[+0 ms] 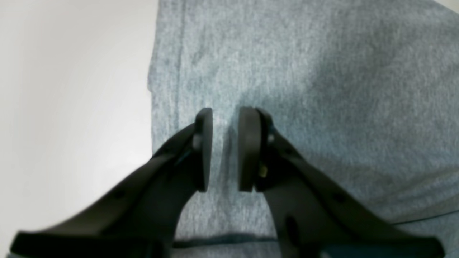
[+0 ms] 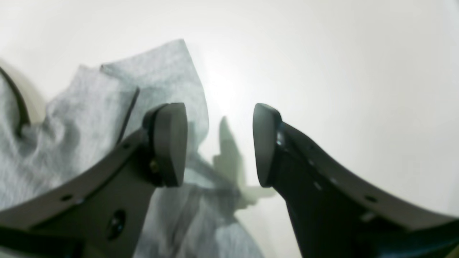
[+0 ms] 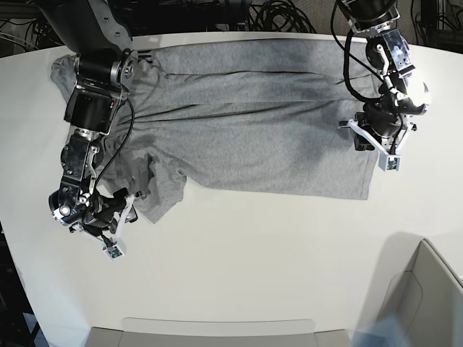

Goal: Fold the T-shirt properly
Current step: 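Release the edge and move both grippers to the shirt's hem corners, then pinch the hem corners with both grippers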

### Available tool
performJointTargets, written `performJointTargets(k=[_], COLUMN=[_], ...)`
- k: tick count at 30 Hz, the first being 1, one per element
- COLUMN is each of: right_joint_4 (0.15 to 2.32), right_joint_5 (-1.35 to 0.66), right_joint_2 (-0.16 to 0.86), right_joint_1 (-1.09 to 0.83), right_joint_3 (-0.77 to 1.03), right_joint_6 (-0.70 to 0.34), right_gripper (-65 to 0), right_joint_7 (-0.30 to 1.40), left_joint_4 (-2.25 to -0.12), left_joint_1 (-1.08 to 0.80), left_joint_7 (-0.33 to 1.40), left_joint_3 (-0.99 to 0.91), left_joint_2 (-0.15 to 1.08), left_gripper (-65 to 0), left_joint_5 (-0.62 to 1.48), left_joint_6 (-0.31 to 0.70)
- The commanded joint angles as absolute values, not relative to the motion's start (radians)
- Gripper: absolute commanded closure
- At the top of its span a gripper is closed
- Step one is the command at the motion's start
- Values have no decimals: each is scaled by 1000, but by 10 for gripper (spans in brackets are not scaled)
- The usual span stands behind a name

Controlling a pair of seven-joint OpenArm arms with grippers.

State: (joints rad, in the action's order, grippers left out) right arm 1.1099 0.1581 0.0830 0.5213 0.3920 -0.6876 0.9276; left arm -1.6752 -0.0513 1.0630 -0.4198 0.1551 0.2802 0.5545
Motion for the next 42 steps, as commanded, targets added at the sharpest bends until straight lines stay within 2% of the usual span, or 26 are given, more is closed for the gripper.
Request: performJointTargets(k=[1,15,21,24,28,35,39,42], right_joint_4=[1087,740,598,585,588,588,588,588], right_joint_5=[153,148,147,147,147,148,151,153], right_joint_2=[94,150,154,148,147,156,157,157], right_joint_1=[562,575,618,618,615,616,616,616], right_joint_3=[390,392,392,392,392,392,390,390], right_joint_6=[-698,-605,-625,-698,-698,-698,-698,-698], right_gripper=[-295,-295,-295,-295,-295,-295,-295,-295], right_joint_7=[898,654,657,713,742,740,739,739], left_joint_4=[-1692,-1692,-1692,-1692,-1690,-1535,-1392,-1230], left_joint_1=[-39,-39,-39,-39,-30,140,240,329], left_joint_7=[1046,1046,1046,1046,1046,998,940,924], left_joint_3=[-423,-423,-423,-424,-424,-414,-397,-259], left_joint_2=[165,162,162,162,165,242,318,401], left_gripper=[-139,-139,-139,-140,-144,-281,-295,-295], left_joint_5=[289,289,289,289,289,289,289,292], left_joint_6=[555,555,555,555,555,555,558,562])
